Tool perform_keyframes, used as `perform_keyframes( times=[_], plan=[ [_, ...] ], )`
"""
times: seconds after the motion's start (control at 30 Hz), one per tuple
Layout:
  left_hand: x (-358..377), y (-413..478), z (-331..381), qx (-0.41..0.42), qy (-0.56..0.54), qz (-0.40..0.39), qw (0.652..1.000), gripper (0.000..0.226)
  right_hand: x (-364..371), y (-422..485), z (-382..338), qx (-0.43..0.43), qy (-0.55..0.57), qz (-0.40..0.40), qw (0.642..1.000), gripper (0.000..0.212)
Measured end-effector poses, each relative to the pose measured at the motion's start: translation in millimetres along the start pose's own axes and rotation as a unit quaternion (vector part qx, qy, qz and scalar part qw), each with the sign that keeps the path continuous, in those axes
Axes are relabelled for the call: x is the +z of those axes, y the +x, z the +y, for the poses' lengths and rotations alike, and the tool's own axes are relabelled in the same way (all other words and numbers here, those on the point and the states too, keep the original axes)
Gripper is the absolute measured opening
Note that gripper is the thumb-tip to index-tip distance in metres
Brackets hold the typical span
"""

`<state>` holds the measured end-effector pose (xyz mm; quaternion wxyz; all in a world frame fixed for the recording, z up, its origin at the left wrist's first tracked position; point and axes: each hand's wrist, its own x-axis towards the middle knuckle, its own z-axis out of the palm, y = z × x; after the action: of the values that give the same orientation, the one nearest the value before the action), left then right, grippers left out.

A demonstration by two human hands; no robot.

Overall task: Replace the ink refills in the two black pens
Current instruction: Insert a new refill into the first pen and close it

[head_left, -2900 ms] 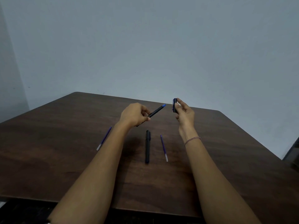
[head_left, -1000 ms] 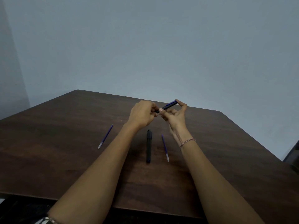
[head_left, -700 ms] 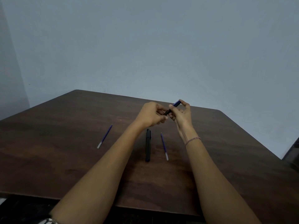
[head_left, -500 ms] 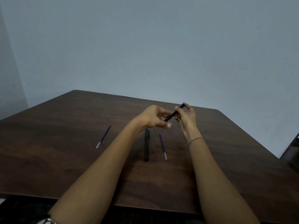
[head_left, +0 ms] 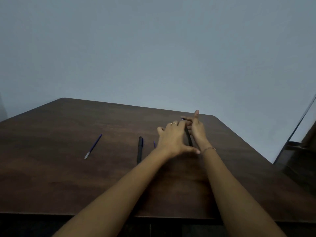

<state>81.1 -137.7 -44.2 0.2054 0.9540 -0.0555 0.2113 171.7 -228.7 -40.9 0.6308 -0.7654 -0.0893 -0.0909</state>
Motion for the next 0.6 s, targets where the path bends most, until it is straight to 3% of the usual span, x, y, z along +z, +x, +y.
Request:
perform_keyframes(
  times=[0.13,0.23,0.33,0.47,0.6],
  plan=[
    [25,-4,38,-0.018,0.011,0.011,1.0,0.112,-43,4,15,-0.008,-0.058,-0.013,0.998,0.073],
    [36,-11,43,-0.026,0.016,-0.003,1.0,0.121,-64,4,33,0.022,-0.046,0.025,0.998,0.072],
    [39,-16,42,-0.041,-0.001,0.003,0.999,0.126,-65,4,36,0.023,-0.062,0.04,0.997,0.074],
    [42,-16,41,-0.051,-0.025,0.02,0.998,0.131,-61,4,39,-0.01,-0.185,0.019,0.983,0.069],
    [45,-15,37,-0.058,-0.039,0.013,0.998,0.132,-63,6,41,-0.022,-0.191,0.009,0.981,0.075]
  ],
)
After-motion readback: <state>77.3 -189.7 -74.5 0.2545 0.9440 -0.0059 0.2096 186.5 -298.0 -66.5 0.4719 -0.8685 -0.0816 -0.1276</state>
